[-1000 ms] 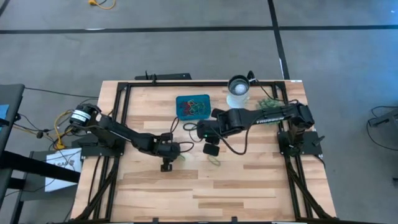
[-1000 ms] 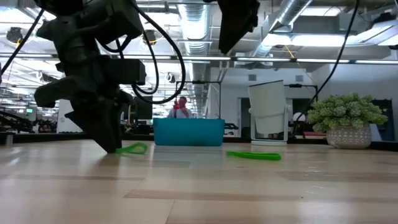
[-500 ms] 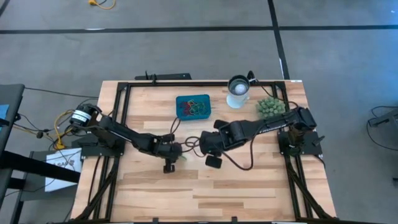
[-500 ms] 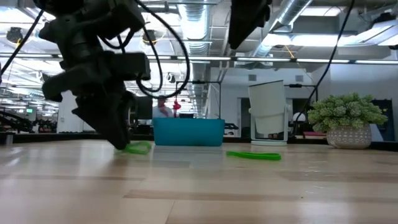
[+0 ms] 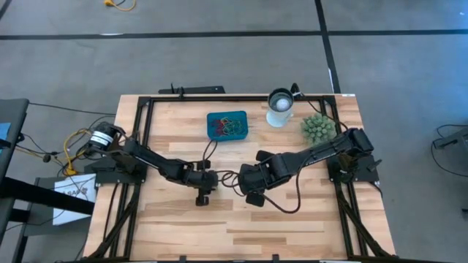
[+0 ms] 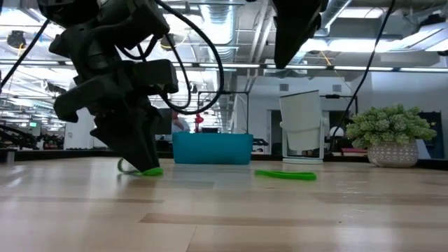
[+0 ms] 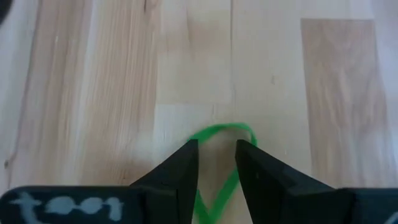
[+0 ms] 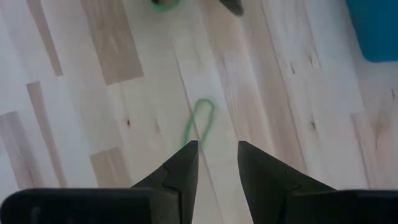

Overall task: Pick and place items into bin
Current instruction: Put the green rubber band into the blue bin

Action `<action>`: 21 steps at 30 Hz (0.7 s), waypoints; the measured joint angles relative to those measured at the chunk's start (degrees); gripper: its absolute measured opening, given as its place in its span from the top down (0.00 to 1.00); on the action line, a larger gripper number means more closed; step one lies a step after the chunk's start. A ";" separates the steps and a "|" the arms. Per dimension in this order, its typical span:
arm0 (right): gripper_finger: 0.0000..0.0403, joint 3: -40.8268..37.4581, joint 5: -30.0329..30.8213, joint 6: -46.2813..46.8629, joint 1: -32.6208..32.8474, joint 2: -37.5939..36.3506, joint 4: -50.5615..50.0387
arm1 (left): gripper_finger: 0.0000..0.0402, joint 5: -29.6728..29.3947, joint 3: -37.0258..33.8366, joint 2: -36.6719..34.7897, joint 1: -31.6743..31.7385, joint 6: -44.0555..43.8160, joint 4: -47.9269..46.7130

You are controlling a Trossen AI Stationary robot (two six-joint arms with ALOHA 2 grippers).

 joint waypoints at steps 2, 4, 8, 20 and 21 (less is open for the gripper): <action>0.73 0.04 0.03 -0.01 0.24 0.00 0.38 | 0.74 0.04 0.06 1.45 -0.07 0.14 1.26; 0.73 0.04 0.04 -0.03 0.35 0.00 1.23 | 0.74 -0.76 0.09 1.73 -0.14 0.37 1.22; 0.73 0.04 0.04 -0.03 0.33 0.00 1.75 | 0.74 -2.79 -0.04 1.20 -0.25 0.61 0.49; 0.73 0.04 0.02 -0.09 0.33 0.00 1.73 | 0.74 -2.23 -0.28 -0.26 -0.10 3.46 2.69; 0.73 0.04 0.04 -0.11 0.33 0.00 1.73 | 0.74 -2.49 -0.33 -0.48 -0.12 3.87 2.69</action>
